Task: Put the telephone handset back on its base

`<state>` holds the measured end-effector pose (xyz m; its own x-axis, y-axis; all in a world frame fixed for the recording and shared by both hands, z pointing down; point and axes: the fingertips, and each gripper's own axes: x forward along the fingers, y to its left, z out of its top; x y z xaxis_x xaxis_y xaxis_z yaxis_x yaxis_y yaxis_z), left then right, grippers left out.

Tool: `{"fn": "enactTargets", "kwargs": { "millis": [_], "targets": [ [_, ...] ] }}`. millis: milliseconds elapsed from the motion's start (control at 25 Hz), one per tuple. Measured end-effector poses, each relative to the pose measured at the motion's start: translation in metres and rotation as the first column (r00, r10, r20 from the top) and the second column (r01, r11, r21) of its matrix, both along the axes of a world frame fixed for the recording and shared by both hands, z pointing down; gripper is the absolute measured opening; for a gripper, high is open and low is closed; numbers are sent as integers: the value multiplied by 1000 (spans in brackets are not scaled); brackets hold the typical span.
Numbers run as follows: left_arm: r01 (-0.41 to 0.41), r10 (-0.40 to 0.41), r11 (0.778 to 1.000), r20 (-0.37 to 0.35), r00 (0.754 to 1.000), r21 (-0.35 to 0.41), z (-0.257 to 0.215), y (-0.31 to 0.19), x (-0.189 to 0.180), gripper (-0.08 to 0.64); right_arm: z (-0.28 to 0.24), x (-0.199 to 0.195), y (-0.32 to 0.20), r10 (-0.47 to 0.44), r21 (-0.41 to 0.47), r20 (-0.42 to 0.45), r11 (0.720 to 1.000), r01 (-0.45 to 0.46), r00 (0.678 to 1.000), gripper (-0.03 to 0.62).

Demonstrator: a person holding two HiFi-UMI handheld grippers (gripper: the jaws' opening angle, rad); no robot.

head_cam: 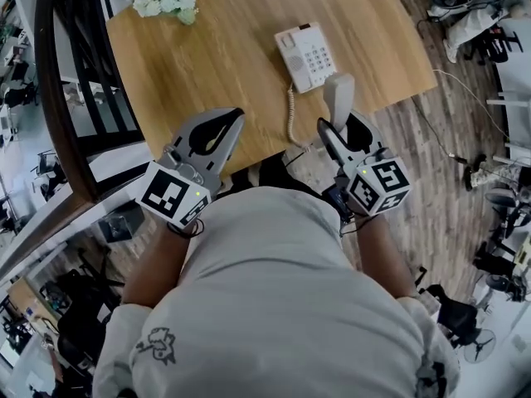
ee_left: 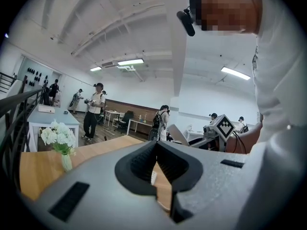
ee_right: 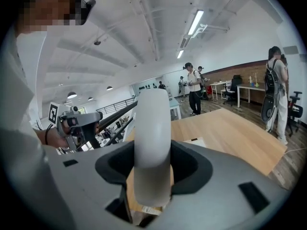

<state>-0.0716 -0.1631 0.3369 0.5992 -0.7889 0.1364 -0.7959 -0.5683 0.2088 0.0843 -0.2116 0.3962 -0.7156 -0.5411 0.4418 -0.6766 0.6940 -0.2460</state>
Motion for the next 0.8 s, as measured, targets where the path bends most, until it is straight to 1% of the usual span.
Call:
{"fn": "enactTargets", "kwargs": {
  "millis": [320, 480, 680, 800],
  "targets": [
    [56, -56, 997, 1, 998, -44, 19, -28, 1, 6, 37, -7, -34, -92, -39, -47, 995, 90, 995, 224],
    [76, -76, 995, 8, 997, -69, 30, -39, 2, 6, 63, -10, -52, -136, -74, -66, 989, 131, 989, 224],
    [103, -101, 991, 30, 994, -80, 47, -60, -5, 6, 91, -16, -75, -182, -100, -103, 980, 171, 978, 222],
    [128, -126, 987, 28, 992, -98, 59, -72, -9, 6, 104, -19, -89, -200, -115, -120, 976, 187, 972, 222]
  ]
}}
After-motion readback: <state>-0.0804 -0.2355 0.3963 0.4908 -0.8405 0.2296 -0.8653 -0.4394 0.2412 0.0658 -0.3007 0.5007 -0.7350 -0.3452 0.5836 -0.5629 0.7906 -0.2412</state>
